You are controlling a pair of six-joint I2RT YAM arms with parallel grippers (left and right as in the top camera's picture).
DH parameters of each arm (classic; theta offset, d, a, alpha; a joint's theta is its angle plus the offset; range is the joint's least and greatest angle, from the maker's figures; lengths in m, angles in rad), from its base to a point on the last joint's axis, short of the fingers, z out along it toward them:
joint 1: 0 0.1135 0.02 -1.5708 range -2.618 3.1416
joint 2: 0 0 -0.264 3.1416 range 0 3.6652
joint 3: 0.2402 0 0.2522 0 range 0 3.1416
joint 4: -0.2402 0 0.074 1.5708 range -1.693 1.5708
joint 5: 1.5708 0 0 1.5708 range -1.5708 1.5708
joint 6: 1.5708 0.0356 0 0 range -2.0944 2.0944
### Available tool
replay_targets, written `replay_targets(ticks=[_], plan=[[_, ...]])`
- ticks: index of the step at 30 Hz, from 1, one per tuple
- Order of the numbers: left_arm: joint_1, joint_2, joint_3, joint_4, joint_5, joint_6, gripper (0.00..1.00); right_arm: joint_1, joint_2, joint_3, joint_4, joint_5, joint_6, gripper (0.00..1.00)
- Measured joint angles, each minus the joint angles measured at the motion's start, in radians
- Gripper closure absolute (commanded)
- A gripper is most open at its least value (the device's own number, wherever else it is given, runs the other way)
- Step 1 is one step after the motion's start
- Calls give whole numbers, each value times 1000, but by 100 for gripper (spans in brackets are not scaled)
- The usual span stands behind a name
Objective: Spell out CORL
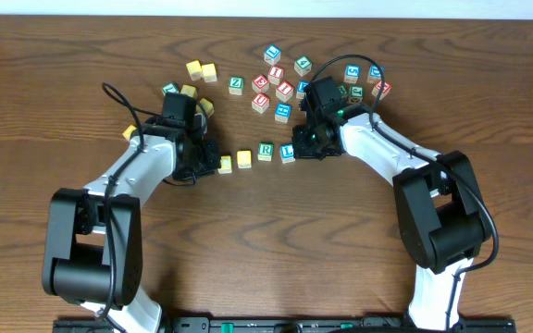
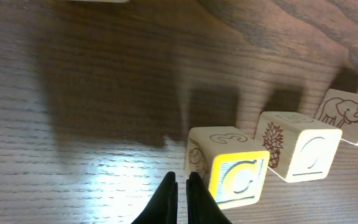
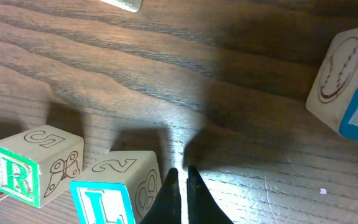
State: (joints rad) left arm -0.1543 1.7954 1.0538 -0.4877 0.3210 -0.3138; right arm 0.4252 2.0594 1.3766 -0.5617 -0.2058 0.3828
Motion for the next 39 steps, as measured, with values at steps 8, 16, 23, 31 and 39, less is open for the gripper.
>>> replay_targets(ticks=[8, 16, 23, 31, 39], plan=[[-32, 0, 0, 43, 0, -4, 93, 18, 0, 0, -2, 1, 0, 99], [-79, 3, 0, 89, -1, -23, 93, 19, 0, 0, -4, 1, 0, 99], [-95, 43, 0, 122, -1, -49, 93, 20, 0, 0, -15, 1, -2, 99], [-95, 43, 0, 156, -1, -53, 93, 20, 0, 0, -20, 1, 0, 99], [-95, 43, 0, 163, -1, -52, 92, 20, 0, 0, -30, -18, 54, 99]])
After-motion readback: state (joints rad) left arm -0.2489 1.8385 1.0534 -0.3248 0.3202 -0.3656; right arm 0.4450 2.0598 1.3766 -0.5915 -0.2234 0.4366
